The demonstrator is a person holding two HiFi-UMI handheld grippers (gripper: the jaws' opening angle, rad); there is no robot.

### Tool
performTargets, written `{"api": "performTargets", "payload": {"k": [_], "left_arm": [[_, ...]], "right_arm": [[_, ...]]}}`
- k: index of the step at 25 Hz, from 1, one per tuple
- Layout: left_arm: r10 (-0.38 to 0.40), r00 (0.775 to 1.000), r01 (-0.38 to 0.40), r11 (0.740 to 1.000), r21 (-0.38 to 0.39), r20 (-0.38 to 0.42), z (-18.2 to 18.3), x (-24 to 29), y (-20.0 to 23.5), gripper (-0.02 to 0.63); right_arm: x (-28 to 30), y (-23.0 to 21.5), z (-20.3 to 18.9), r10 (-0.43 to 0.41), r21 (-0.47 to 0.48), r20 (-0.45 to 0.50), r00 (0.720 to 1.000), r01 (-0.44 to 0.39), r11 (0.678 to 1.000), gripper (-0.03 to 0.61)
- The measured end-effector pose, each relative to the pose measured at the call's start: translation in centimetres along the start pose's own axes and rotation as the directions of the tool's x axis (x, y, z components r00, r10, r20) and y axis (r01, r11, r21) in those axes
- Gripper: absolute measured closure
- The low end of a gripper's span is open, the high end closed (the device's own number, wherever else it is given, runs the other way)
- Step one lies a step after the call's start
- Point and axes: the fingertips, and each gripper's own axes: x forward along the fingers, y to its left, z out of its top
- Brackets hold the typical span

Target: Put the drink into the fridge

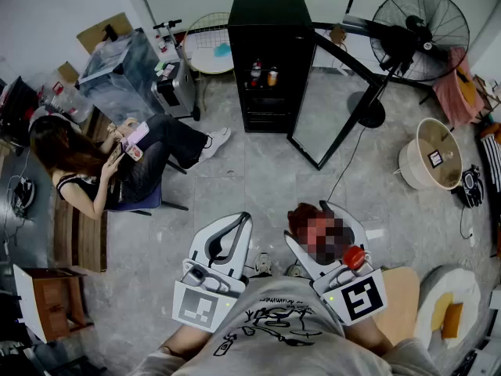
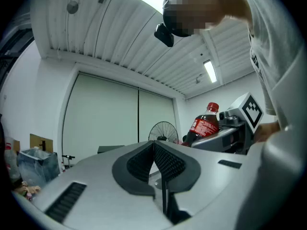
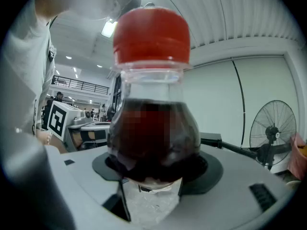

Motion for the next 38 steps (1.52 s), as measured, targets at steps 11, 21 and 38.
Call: {"api": "performTargets", "payload": {"k": [11, 21, 38], "left_arm": [[-0.004, 1.000, 0.004, 1.000, -0.019, 0.010, -0.8, 0.6, 3.6, 0.592], [-0.005, 1.000, 0.005, 1.000, -0.019, 0.014, -1.3, 4.5, 6.4, 0.592], [-0.021, 1.000, 0.021, 1.000, 0.000, -0.012, -1.4, 20.8, 8.9, 0.592]], "right_arm": [[3.4, 0.1, -0.6, 0.004, 0.001, -0.018, 1.000, -0.004, 1.000, 0.265], [7.4, -3.1, -1.1, 0.009, -0.007, -0.021, 1.000, -0.009, 1.000, 0.265], [13.2, -18.2, -0.5, -0.028, 0.037, -0.003, 1.000, 0.028, 0.999, 0.265]]}}
